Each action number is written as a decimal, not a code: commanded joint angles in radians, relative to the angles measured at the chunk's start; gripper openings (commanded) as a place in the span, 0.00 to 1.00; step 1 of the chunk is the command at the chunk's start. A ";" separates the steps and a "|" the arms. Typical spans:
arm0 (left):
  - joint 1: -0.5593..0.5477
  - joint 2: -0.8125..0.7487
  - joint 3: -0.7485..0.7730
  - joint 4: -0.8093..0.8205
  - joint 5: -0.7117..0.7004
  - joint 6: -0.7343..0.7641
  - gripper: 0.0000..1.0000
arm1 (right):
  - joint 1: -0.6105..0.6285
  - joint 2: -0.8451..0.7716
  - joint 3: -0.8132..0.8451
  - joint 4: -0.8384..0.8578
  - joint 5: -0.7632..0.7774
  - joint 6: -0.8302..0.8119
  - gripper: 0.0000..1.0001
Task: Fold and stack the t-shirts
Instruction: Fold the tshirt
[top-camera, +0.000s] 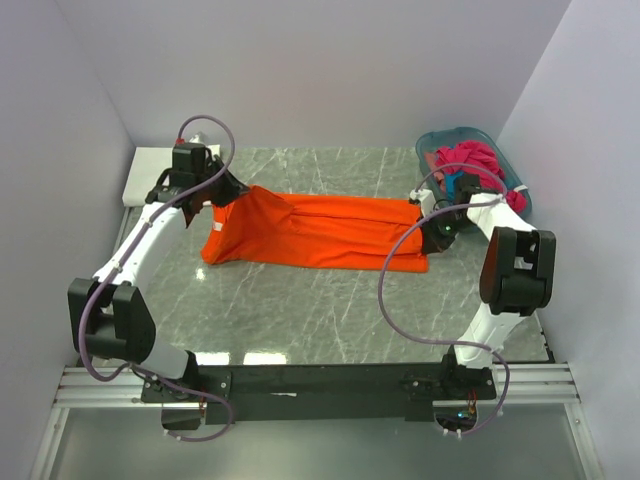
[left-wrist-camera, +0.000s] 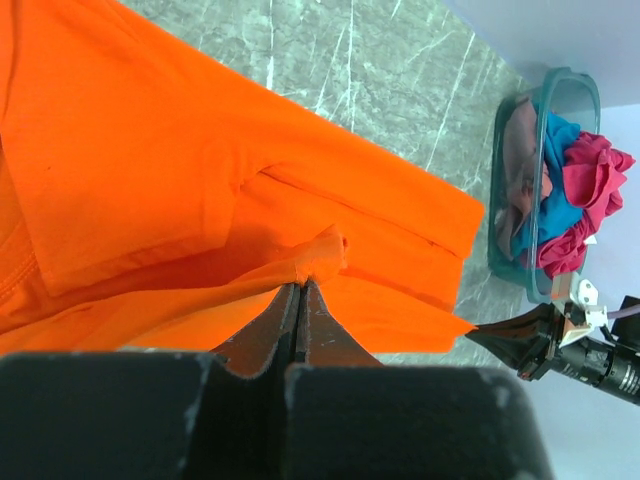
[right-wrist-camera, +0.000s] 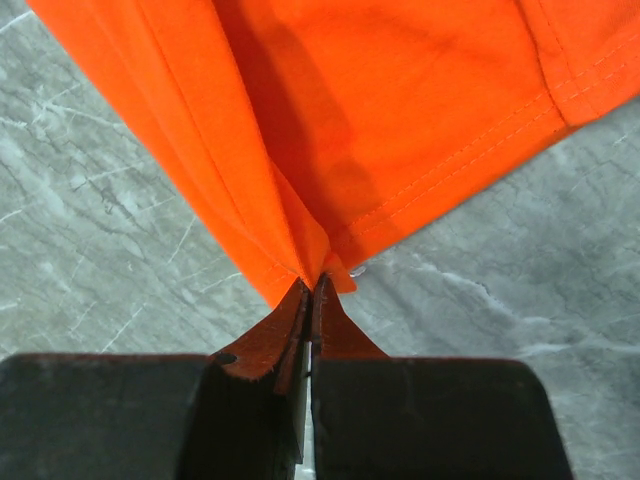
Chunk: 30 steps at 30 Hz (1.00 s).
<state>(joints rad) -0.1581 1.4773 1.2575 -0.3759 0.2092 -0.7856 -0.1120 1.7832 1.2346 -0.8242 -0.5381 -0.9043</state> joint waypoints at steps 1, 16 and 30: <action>0.006 0.000 0.049 0.023 0.022 0.023 0.00 | -0.006 0.018 0.049 -0.016 0.000 0.018 0.00; 0.008 0.037 0.086 0.009 0.052 0.042 0.00 | -0.006 0.061 0.075 0.003 0.020 0.059 0.00; 0.009 0.051 0.103 0.003 0.062 0.048 0.00 | -0.006 0.067 0.083 0.005 0.026 0.068 0.00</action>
<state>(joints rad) -0.1539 1.5215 1.3125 -0.3859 0.2512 -0.7628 -0.1120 1.8446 1.2774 -0.8265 -0.5159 -0.8448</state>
